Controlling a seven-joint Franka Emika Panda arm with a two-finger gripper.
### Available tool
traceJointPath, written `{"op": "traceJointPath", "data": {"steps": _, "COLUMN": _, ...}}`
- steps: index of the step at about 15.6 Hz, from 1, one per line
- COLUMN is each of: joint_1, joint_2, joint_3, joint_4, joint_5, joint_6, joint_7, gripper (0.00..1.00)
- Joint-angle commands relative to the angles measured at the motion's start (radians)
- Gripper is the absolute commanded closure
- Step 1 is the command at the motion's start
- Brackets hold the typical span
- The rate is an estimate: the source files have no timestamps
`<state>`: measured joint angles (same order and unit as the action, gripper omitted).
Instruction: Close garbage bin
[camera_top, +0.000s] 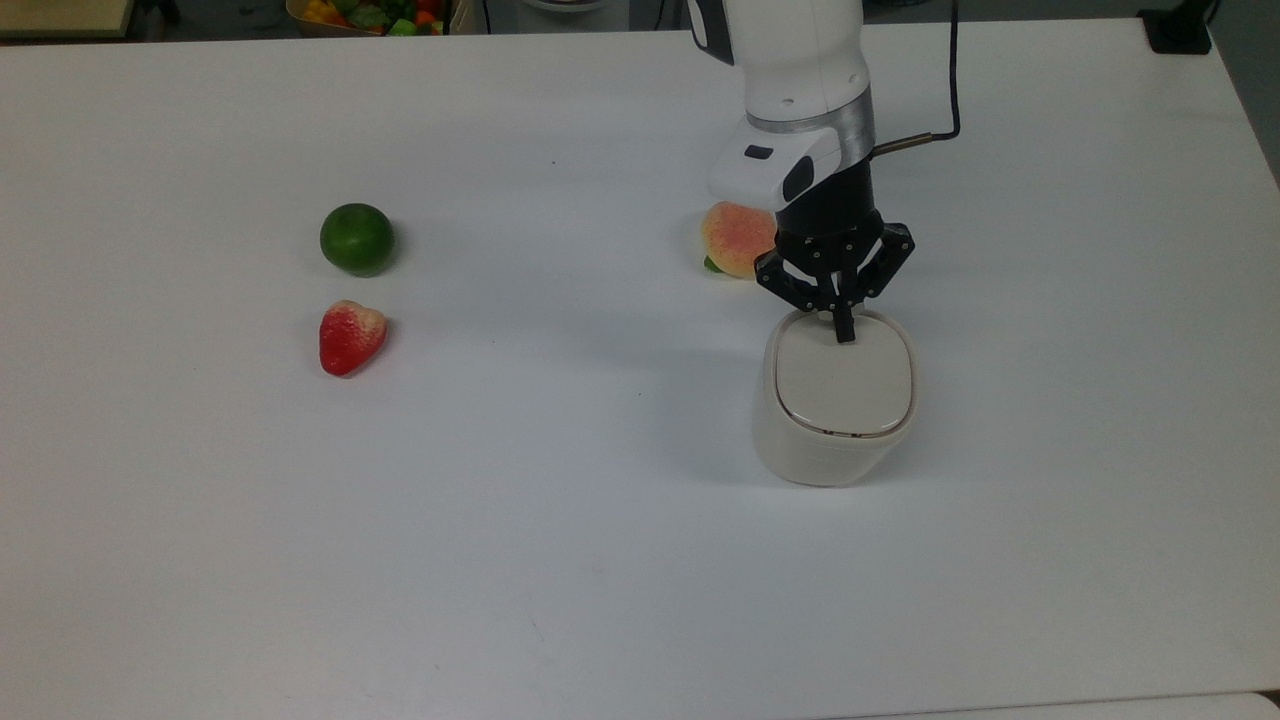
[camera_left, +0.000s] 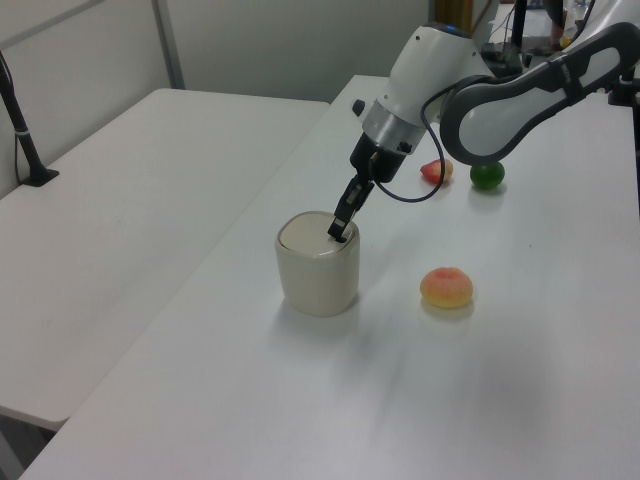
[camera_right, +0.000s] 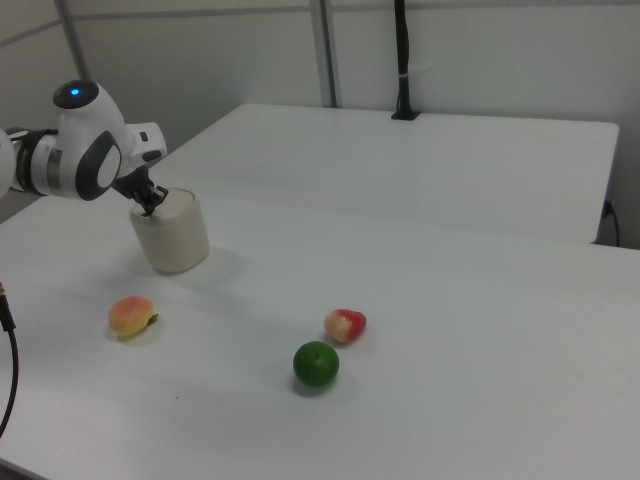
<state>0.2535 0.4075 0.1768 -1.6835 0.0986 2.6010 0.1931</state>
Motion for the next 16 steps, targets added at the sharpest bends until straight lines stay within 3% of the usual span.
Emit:
{"op": "traceJointPath", "data": {"steps": 1, "joint_1": -0.005, "joint_2": 0.008, "joint_3": 0.006, "joint_4": -0.031, "joint_5": -0.027, "joint_6": -0.019, "joint_7": 0.012, "gripper": 1.00}}
{"op": "traceJointPath", "data": {"steps": 8, "joint_1": -0.019, "joint_2": -0.035, "joint_3": 0.013, "joint_4": -0.022, "joint_5": -0.022, "joint_6": -0.029, "joint_7": 0.022, "gripper": 0.99}}
{"op": "traceJointPath", "data": {"steps": 13, "joint_1": -0.045, "joint_2": -0.111, "joint_3": 0.013, "joint_4": -0.019, "joint_5": -0.008, "joint_6": -0.162, "joint_7": 0.023, "gripper": 0.97}}
{"op": "traceJointPath", "data": {"steps": 16, "joint_1": -0.074, "joint_2": -0.173, "joint_3": 0.013, "joint_4": -0.019, "joint_5": -0.002, "joint_6": -0.274, "joint_7": 0.023, "gripper": 0.90}}
